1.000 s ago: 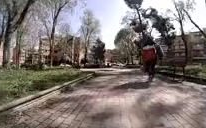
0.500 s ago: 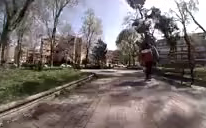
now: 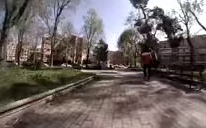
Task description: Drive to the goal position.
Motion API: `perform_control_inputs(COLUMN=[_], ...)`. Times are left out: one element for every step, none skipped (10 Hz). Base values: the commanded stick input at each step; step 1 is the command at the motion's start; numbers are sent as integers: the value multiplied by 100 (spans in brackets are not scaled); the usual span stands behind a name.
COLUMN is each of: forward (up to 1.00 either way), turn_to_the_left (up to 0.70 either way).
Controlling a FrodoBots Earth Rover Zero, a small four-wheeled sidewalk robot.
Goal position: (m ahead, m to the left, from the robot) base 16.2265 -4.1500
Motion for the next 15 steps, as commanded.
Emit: perform_control_inputs(forward=[70, 70, 70, 70, 70, 70, 70, 70, 70, 70, 70, 70, 70, 70, 70], turn_to_the_left=[-35, -35, -8, 0, 0, 0, 0, 0, 0, 0, 0, 0, 0, 0, 0])
